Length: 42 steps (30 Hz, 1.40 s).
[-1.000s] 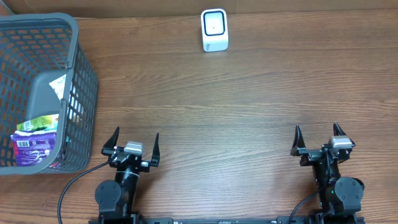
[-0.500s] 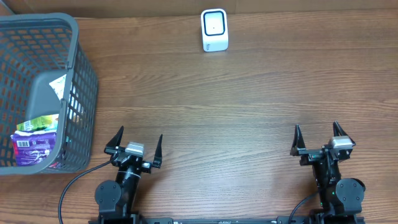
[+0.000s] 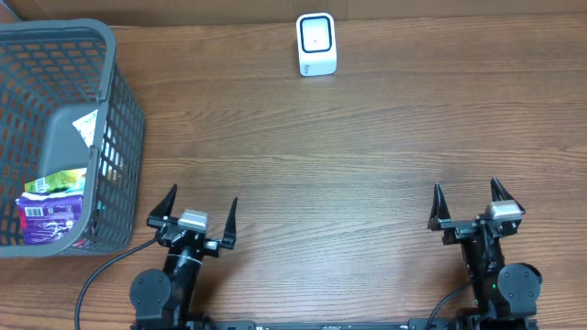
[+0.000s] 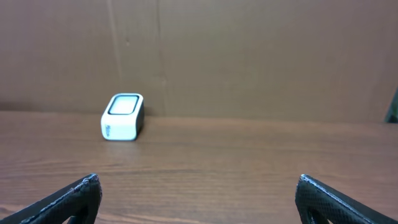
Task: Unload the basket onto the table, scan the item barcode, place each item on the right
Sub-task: 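Raise the left gripper and move it over the grey basket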
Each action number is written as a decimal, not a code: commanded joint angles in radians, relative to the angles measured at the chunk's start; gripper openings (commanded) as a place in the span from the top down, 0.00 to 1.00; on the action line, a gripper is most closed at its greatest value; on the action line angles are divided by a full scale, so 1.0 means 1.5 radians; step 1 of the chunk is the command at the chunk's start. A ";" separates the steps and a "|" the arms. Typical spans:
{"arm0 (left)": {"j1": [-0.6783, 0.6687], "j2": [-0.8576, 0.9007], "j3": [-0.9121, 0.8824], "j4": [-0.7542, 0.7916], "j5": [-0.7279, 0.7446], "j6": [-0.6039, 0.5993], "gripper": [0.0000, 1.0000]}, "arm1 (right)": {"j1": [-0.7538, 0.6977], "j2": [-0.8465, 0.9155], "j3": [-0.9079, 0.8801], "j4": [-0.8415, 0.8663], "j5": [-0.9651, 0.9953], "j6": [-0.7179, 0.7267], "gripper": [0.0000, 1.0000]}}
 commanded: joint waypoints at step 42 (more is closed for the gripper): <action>0.003 0.555 0.603 -0.294 0.075 -0.021 0.00 | 0.001 0.137 0.318 -0.250 -0.121 0.002 0.00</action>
